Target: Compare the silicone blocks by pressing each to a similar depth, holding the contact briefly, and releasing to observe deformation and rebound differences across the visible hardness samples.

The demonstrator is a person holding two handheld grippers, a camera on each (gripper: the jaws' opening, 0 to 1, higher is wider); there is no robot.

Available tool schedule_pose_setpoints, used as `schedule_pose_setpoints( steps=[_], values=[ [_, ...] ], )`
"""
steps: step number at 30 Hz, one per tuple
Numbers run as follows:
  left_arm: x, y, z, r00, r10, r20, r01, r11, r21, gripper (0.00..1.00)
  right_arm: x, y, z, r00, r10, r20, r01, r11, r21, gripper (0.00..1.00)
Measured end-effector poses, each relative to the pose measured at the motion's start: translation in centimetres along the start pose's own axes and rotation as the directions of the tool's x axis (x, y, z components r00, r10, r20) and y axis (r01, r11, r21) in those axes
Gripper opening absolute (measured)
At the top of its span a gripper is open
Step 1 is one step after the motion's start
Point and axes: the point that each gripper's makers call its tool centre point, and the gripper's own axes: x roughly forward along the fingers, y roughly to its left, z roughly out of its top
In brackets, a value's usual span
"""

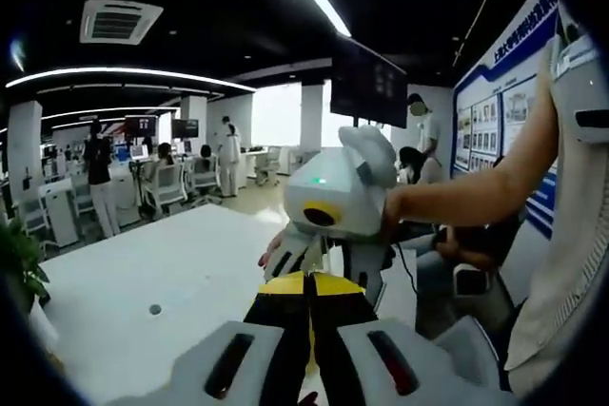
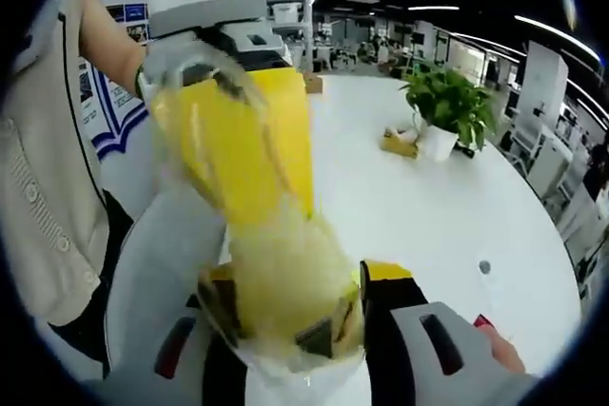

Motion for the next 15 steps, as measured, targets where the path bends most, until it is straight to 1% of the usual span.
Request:
schedule_pose_setpoints(
  steps=[1, 4, 6, 10, 12, 13, 14, 15],
  values=[
    [0.0, -0.1, 0.1, 1.000, -0.012, 0.001, 0.012, 1.000, -0.006, 0.00, 0.0, 0.0, 0.0, 1.000, -0.001, 0.000, 0.001, 1.000, -0.004, 0.35],
    [0.0, -0.3, 0.2, 1.000, -0.008, 0.001, 0.008, 1.000, 0.017, 0.00, -0.1, 0.1, 0.1, 1.000, -0.003, 0.002, 0.003, 1.000, -0.001, 0.33],
    [0.0, -0.5, 0.3, 1.000, -0.019, 0.002, 0.019, 1.000, 0.014, 0.00, -0.3, 0.3, 0.2, 1.000, 0.002, 0.005, -0.002, 1.000, 0.002, 0.31],
    [-0.2, -1.0, 0.7, 1.000, -0.029, 0.005, 0.029, 0.999, 0.035, 0.00, -0.6, 1.1, 0.4, 1.000, 0.012, 0.004, -0.012, 0.999, 0.034, 0.28],
    [-0.3, -1.4, 0.8, 0.999, -0.036, 0.004, 0.035, 0.998, 0.054, 0.00, -0.7, 1.4, 0.4, 1.000, 0.009, 0.012, -0.009, 1.000, 0.026, 0.26],
    [-0.4, -1.7, 0.8, 0.999, -0.036, 0.003, 0.036, 0.996, 0.085, 0.00, -0.6, 1.4, 0.5, 1.000, -0.005, 0.017, 0.005, 1.000, 0.007, 0.25],
    [-0.4, -1.8, 0.8, 0.999, -0.036, -0.001, 0.036, 0.995, 0.095, 0.00, -0.6, 1.4, 0.6, 1.000, -0.009, 0.017, 0.009, 1.000, 0.004, 0.25],
    [-0.5, -1.9, 0.7, 0.999, -0.040, -0.004, 0.040, 0.995, 0.092, 0.00, -0.7, 1.6, 0.3, 1.000, -0.019, -0.006, 0.019, 1.000, 0.000, 0.24]
  ],
)
